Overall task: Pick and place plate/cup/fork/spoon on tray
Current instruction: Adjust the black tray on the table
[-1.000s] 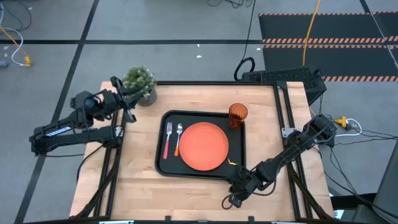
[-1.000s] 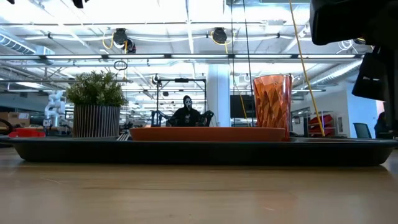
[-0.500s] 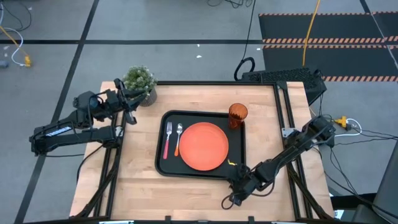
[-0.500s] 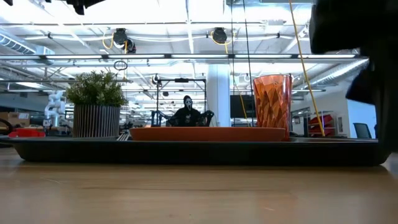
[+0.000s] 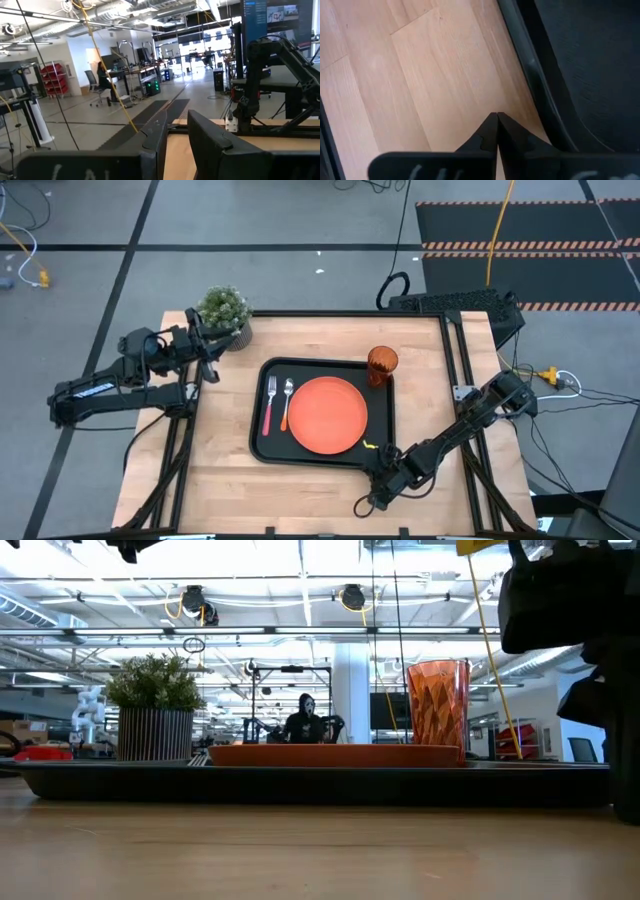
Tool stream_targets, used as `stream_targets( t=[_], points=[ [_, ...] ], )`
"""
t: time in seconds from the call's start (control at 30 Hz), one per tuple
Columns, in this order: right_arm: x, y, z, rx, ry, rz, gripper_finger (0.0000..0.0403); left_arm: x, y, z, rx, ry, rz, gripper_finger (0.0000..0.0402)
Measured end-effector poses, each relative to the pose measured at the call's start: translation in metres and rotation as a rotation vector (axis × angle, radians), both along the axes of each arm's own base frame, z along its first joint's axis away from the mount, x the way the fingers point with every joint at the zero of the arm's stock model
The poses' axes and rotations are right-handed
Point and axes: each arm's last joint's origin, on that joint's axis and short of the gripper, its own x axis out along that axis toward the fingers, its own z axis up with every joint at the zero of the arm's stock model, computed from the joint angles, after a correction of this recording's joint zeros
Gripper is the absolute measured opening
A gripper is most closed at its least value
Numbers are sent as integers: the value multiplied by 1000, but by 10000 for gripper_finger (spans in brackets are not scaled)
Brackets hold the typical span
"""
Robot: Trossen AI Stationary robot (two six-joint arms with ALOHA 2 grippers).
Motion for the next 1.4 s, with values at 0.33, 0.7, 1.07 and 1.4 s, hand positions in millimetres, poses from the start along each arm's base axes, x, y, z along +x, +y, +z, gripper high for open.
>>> stream_targets(
  t=[0.33, 0.7, 1.07, 1.4],
  points=[
    [-2, -5, -1, -59, 14, -15, 0, 0, -1, 0, -1, 0, -6, 81],
    [-2, -14, -3, -119, 62, 16, 0, 1, -2, 0, -6, -1, -24, 81],
    [-3, -22, -5, -163, 108, 23, 0, 1, -5, 0, -5, 0, -49, 81],
    [-6, -29, -5, -216, 157, 81, 0, 2, -5, 0, -3, 1, -48, 81]
  ],
)
